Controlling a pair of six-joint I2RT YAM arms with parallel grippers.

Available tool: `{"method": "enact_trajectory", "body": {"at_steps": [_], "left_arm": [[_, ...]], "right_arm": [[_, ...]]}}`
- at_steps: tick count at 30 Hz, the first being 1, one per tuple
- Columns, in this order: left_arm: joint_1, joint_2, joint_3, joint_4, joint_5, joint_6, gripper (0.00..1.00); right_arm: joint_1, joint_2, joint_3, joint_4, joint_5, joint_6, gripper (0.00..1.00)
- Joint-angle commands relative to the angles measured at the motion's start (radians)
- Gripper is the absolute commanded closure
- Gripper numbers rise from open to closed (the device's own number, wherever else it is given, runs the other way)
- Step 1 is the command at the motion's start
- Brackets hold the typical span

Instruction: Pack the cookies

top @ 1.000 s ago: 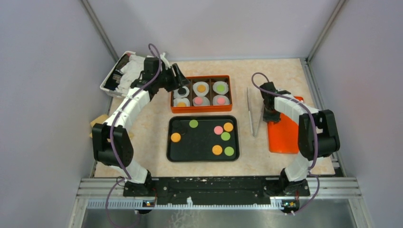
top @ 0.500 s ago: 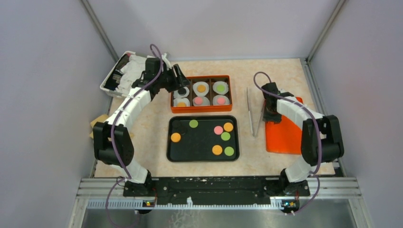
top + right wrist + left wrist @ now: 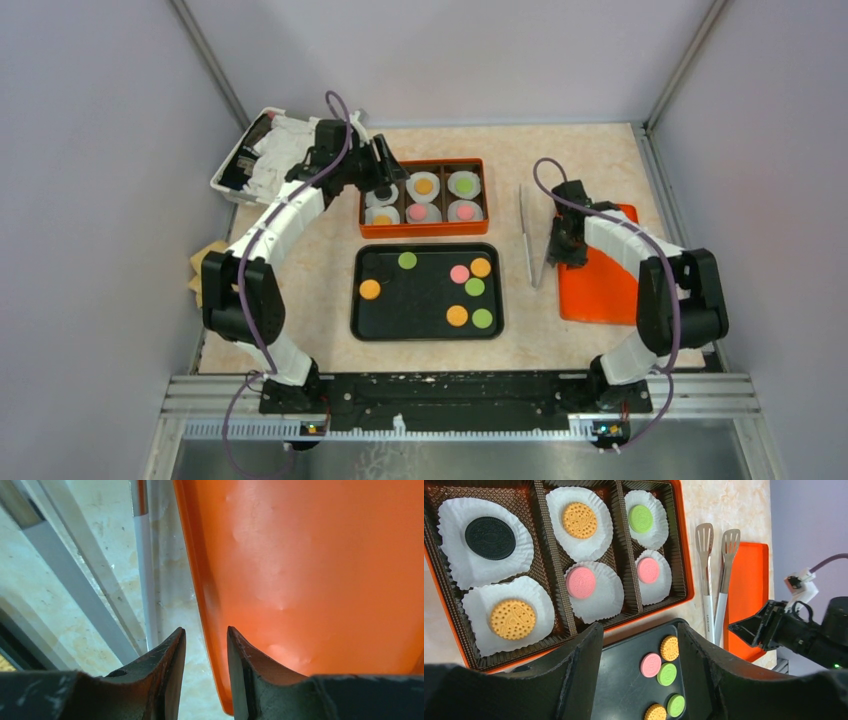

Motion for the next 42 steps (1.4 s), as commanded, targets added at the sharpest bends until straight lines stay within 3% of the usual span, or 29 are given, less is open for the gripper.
{"method": "enact_trajectory", "body": {"at_steps": [1,7,14,17,42], "left_arm": [[-0.004,-0.001,0.048,0.011,-0.014,0.014,0.37],[-0.006,-0.001,0.06,0.001,-0.023,0.018,0.36],[-0.028,0.051,0.127,-0.035,-0.042,0.03,0.37],[-0.043,0.071,0.158,-0.049,-0.044,0.041,0.36],[-0.049,0.196,0.306,-0.045,0.024,0.068,0.36]], "right_arm": [[-0.005,0.054,-0.015,0.041,-0.044,-0.008,0.64],[-0.005,0.079,-0.031,0.066,-0.046,-0.003,0.69],[-0.006,0.115,-0.012,0.063,0.0,-0.005,0.94],[-0.007,0.143,0.001,0.06,0.017,-0.012,1.0],[-0.007,0.013,0.121,0.041,0.103,-0.048,1.0]]}}
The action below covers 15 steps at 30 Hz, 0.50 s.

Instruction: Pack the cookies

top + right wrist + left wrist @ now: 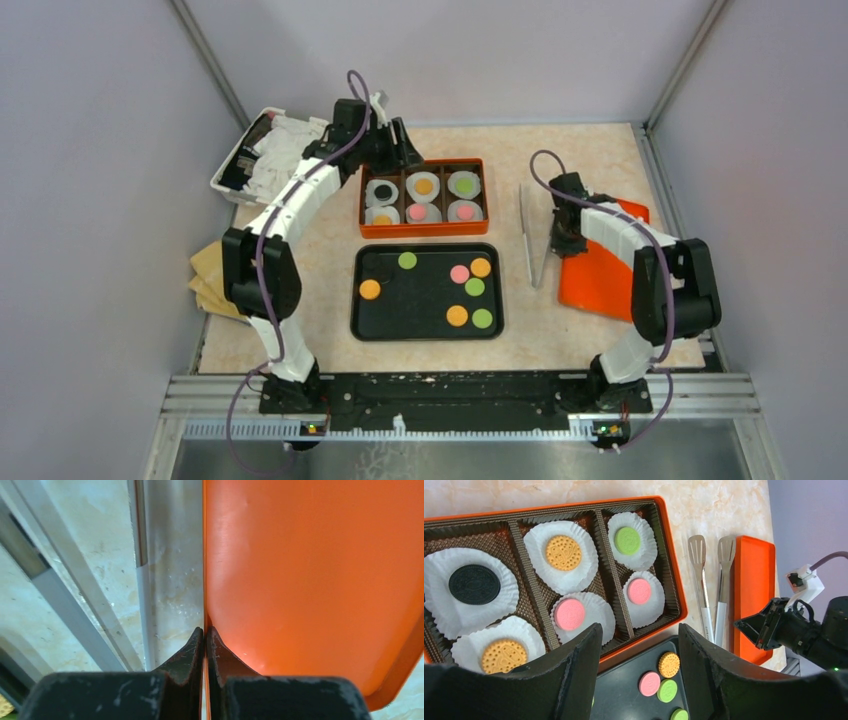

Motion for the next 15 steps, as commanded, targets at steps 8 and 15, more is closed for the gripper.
{"method": "enact_trajectory", "body": {"at_steps": [8,15], "left_arm": [[-0.001,0.159,0.14,0.072,0.331,-0.015,0.35],[-0.03,0.198,0.142,0.135,0.465,-0.058,0.33]], "right_arm": [[0.033,-0.174,0.153,0.001,0.045,-0.133,1.0],[0.205,-0.181,0.245,-0.014,0.111,-0.21,1.0]]}}
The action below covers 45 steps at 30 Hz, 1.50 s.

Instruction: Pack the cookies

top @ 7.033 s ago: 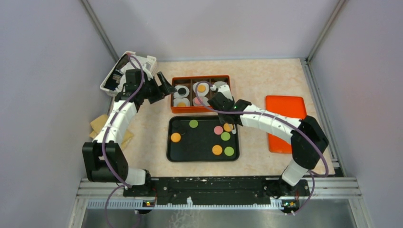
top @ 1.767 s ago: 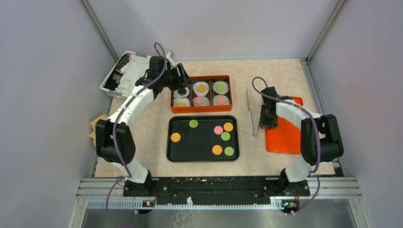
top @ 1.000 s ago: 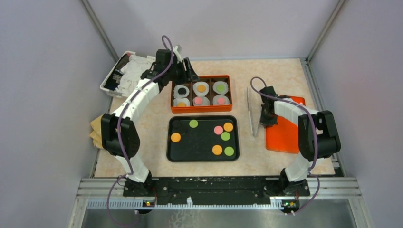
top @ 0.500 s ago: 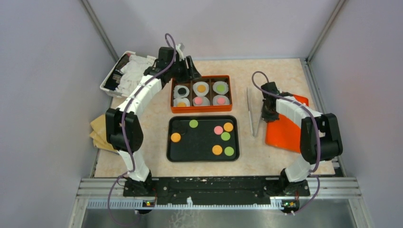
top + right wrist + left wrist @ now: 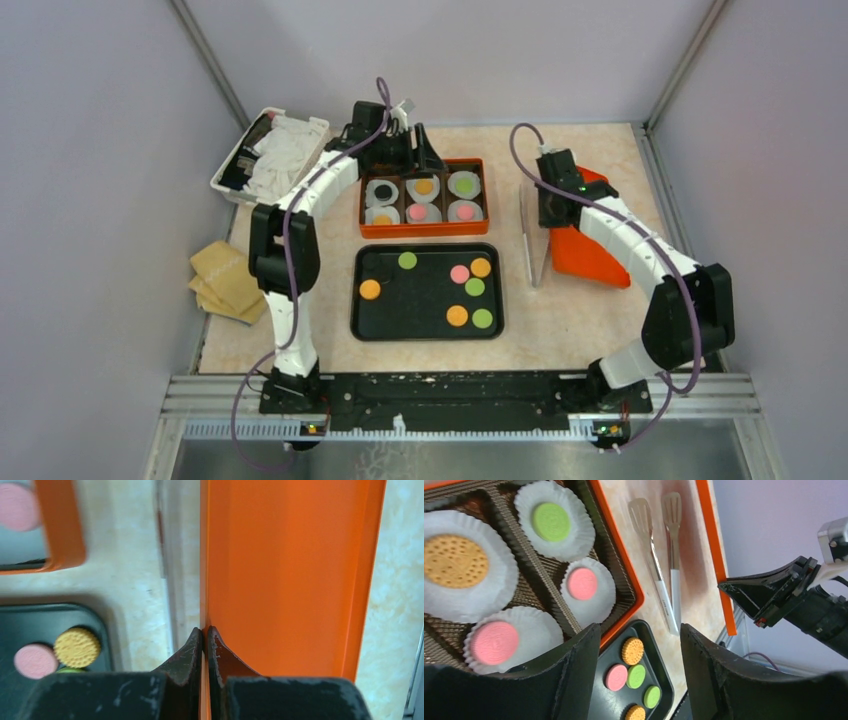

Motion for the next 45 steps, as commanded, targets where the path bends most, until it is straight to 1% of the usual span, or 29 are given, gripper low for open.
{"method": "enact_trajectory", "body": {"at_steps": [1,5,9,11,17,26,31,38,45], "left_arm": [[-0.037,-0.015,0.022,0.083,0.116,-0.023,0.33],[-0.083,-0.032,0.01,0.103,0.11,-0.025,0.31],[-0.12,-0.05,-0.049,0.191,0.136,-0.072,0.28],[-0.134,-0.046,-0.075,0.223,0.15,-0.092,0.27],[-0.164,-0.035,-0.125,0.287,0.135,-0.112,0.27],[-0.178,0.011,-0.155,0.411,0.155,-0.169,0.26],[-0.184,0.028,-0.171,0.435,0.142,-0.18,0.26],[-0.193,0.036,-0.209,0.432,0.144,-0.179,0.27],[-0.201,-0.016,-0.276,0.421,0.133,-0.177,0.27]], "right_arm": [[0.121,-0.037,0.102,0.021,0.084,-0.084,1.0],[0.183,-0.024,0.139,0.021,0.086,-0.087,1.0],[0.232,-0.028,0.151,0.036,0.079,-0.098,1.0],[0.247,-0.028,0.154,0.049,0.052,-0.1,1.0],[0.28,-0.016,0.165,0.067,-0.005,-0.098,1.0],[0.313,0.005,0.19,0.1,-0.118,-0.082,1.0],[0.336,0.024,0.233,0.105,-0.162,-0.073,1.0],[0.358,0.022,0.252,0.111,-0.148,-0.072,1.0],[0.361,0.035,0.243,0.114,-0.133,-0.079,1.0]]}}
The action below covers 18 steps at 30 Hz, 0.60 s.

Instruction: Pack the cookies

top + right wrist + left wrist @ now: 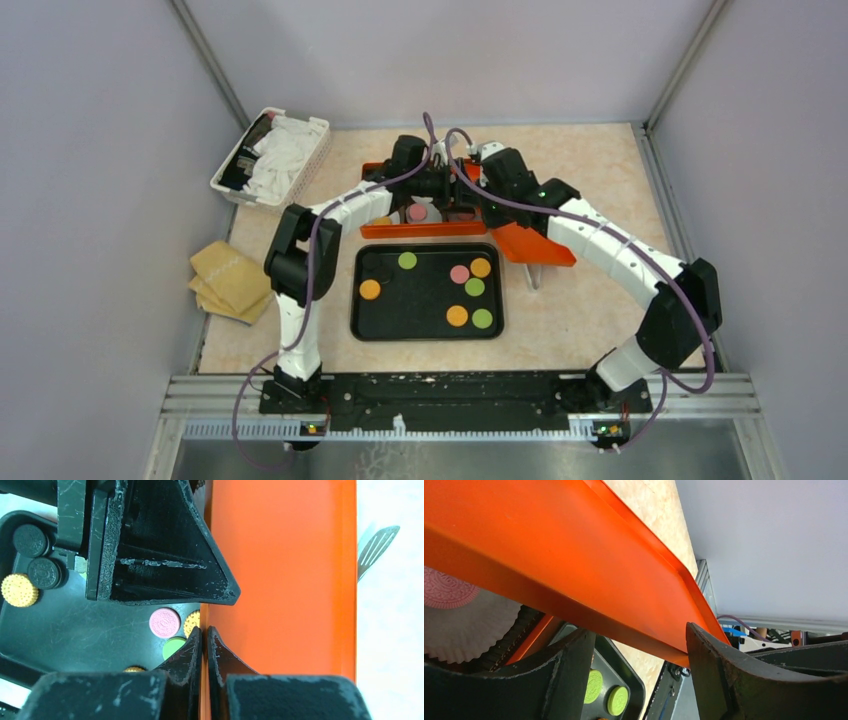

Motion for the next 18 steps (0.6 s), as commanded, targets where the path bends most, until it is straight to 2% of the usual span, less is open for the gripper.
{"method": "enact_trajectory", "body": {"at_steps": [1,7,10,13,18], "left_arm": [[-0.015,-0.052,-0.032,0.03,0.002,0.011,0.27],[-0.019,-0.073,-0.047,0.029,-0.016,0.013,0.27],[-0.02,-0.038,-0.028,0.032,-0.007,0.004,0.33],[-0.022,-0.012,-0.008,0.058,0.005,-0.019,0.46],[-0.025,-0.011,0.0,0.066,0.008,-0.035,0.79]], "right_arm": [[0.019,-0.003,0.052,0.082,-0.006,-0.009,1.0],[0.028,-0.011,0.052,0.1,-0.033,0.007,1.0],[0.036,-0.017,0.055,0.108,-0.058,0.009,1.0],[0.045,-0.014,0.052,0.113,-0.075,0.01,1.0],[0.05,-0.007,0.037,0.139,-0.086,0.015,1.0]]}}
